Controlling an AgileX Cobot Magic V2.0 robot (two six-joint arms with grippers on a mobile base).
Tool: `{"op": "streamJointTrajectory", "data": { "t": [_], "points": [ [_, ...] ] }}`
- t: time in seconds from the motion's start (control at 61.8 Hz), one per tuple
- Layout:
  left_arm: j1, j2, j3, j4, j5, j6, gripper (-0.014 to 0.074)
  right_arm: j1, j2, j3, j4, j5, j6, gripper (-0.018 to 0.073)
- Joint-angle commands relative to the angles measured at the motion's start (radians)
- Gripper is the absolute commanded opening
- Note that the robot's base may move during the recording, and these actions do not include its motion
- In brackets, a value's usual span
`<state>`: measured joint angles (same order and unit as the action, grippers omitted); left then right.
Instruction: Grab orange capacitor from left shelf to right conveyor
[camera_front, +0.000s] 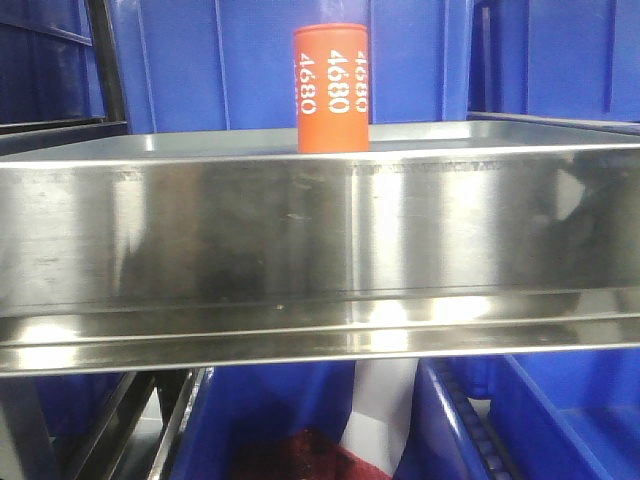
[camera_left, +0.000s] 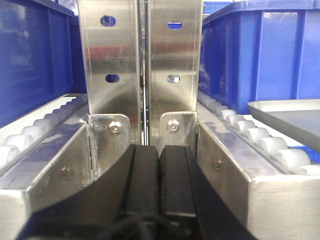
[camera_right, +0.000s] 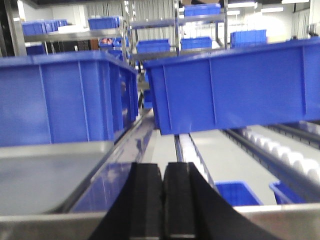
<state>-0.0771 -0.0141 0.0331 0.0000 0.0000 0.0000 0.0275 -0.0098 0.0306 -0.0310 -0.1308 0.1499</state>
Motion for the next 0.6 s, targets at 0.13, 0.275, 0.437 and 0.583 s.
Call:
{"op": "streamJointTrajectory", "data": {
  "t": [0.13,0.275,0.437,0.583],
  "points": [
    [-0.002,0.01,-0.008,-0.005,-0.09,0.0,-0.0105,0.0,-0.017,-0.091,-0.024,-0.159,0.104,0.0052],
    [-0.002,0.01,-0.008,-0.005,-0.09,0.0,-0.0105,0.033,0.051,-0.332,-0.121,0.142,0.141,0.0052],
    [-0.002,0.01,-0.008,-0.005,-0.09,0.0,-0.0105,0.115,0.254,-0.585,-0.129,0.349,0.137,0.0052],
    [-0.002,0.01,-0.008,-0.005,-0.09,0.0,-0.0105,0.23,0.481,-0.749,-0.129,0.471,0.116,0.0052]
  ]
}}
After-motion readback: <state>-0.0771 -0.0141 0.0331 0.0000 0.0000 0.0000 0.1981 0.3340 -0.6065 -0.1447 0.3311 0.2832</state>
